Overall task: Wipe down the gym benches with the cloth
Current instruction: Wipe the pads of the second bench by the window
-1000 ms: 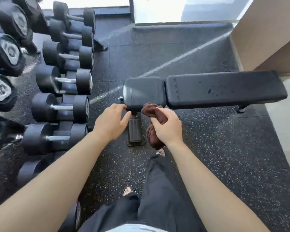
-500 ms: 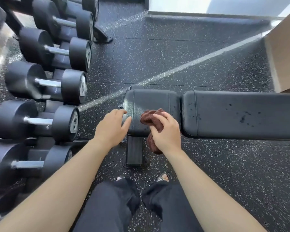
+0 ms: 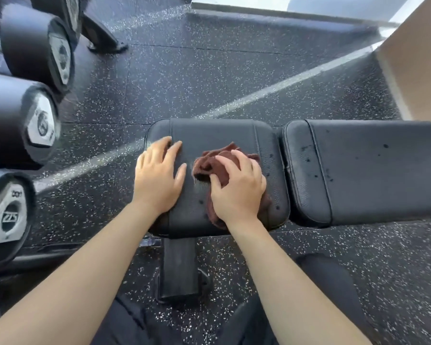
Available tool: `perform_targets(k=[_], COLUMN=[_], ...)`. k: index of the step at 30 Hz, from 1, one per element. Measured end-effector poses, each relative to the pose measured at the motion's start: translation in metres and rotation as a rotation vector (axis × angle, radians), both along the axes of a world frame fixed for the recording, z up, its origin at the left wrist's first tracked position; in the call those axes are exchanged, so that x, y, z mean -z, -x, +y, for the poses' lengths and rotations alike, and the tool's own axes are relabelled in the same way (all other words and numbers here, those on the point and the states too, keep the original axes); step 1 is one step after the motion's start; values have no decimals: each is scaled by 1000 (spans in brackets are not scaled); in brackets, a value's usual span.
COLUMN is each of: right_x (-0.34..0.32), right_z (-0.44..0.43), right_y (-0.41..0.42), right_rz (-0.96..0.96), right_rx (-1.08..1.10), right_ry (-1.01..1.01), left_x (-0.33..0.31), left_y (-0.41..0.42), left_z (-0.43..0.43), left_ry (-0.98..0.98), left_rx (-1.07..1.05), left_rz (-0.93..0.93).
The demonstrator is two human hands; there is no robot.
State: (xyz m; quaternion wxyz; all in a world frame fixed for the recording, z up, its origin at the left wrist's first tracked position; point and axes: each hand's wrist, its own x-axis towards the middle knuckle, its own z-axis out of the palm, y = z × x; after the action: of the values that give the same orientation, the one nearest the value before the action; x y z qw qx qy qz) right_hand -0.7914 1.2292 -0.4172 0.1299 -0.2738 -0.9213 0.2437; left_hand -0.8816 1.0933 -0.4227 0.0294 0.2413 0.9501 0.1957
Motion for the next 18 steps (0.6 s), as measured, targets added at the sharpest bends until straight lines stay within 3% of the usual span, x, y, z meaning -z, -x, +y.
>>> perform_targets(k=[7,12,18], right_x=[1,-7,7], right_z=[28,19,10], right_y=[52,17,-12], right_rz=[-26,-75,23], right_rx=[5,-93,-80], right_ry=[7,6,-32], left_x=[22,21,18], left_y=[9,3,2], left_z=[-2,-1,-1], left_ry=[-130,-48,-38], left_rx=[4,22,21], left_rz=[105,92,83])
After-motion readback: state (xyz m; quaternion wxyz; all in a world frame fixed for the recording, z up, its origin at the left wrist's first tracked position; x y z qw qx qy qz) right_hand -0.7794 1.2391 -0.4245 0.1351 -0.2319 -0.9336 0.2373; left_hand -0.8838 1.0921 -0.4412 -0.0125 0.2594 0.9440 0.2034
